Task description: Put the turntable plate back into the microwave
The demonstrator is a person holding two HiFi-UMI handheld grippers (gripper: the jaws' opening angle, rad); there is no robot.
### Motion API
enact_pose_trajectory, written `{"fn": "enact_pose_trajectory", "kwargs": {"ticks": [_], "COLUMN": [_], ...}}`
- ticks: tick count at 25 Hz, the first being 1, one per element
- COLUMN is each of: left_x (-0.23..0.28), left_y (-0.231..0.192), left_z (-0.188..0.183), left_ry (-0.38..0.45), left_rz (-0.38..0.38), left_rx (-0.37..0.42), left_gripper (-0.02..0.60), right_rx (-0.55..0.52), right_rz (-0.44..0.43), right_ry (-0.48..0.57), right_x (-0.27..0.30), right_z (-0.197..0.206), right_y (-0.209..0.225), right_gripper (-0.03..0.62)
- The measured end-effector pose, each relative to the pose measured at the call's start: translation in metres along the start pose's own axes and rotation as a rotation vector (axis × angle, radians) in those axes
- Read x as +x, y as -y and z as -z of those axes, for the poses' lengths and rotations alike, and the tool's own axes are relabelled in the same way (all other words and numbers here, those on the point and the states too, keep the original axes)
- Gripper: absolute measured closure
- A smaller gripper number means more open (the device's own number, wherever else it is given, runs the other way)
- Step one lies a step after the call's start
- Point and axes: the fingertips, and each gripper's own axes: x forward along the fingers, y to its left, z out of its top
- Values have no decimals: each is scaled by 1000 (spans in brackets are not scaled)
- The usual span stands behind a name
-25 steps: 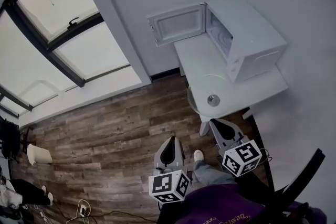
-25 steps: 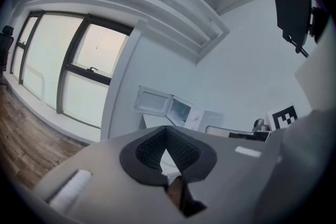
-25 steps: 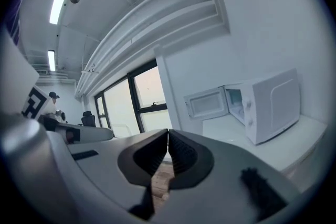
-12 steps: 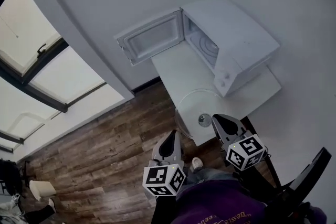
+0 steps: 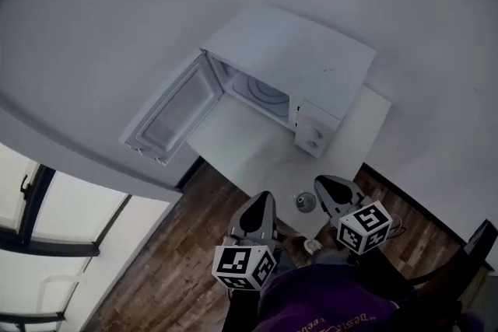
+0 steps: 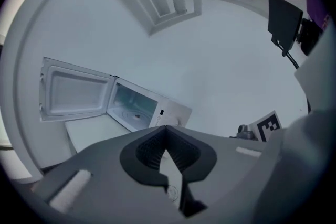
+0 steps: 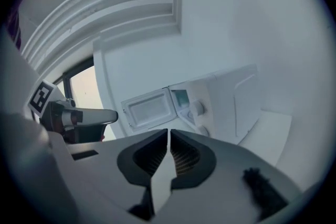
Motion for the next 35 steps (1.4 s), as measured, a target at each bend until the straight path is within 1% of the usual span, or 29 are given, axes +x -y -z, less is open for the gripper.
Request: {"fn": "enact_pose_trajectory", "kwargs": {"ticks": [4, 7, 10, 13, 15, 16, 17, 20, 21, 23, 25, 27, 28, 30, 35], "left_x": [29, 44, 56, 66, 69, 68, 67, 58, 53, 42, 30, 22, 21, 21, 26], "left_y": [-25, -42, -55, -64, -67, -69, -73, -92, -97, -107, -111, -110, -108, -103, -86], "left_z": [4, 17, 37, 67, 91, 101, 111, 134, 143, 160, 175, 188, 194, 203, 216], "left_ry": [-124, -209, -313, -439, -536, -576, -606, -668, -693, -749, -794, -833, -849, -870, -873], "left_rz": [102, 149, 193, 241, 269, 271, 258, 178, 152, 104, 73, 75, 83, 101, 139], "left_rx": [4, -18, -34, -54, -88, -100, -105, -106, -112, -131, -166, -235, -273, -332, -437], "left_gripper": [577, 577, 577, 573, 508, 481, 469, 429, 419, 417, 409, 377, 349, 316, 310], "right_rx": [101, 193, 266, 316, 362, 381, 392, 409, 416, 433, 458, 494, 512, 544, 590], "right_rz": [129, 227, 318, 396, 451, 473, 487, 485, 472, 437, 397, 363, 352, 341, 306], "right_ry": [2, -1, -14, -37, -49, -57, -67, -97, -114, -159, -203, -229, -234, -240, -285], "right_x": [5, -2, -17, -33, -49, -58, -64, -70, -69, -66, -62, -58, -55, -51, -40], "right_z": [8, 26, 50, 75, 91, 99, 105, 119, 124, 136, 148, 159, 163, 171, 190], "right_y": [13, 25, 36, 46, 50, 51, 54, 69, 74, 81, 83, 84, 84, 84, 75], "right_gripper": [585, 585, 585, 584, 573, 550, 538, 510, 504, 486, 477, 473, 472, 471, 471]}}
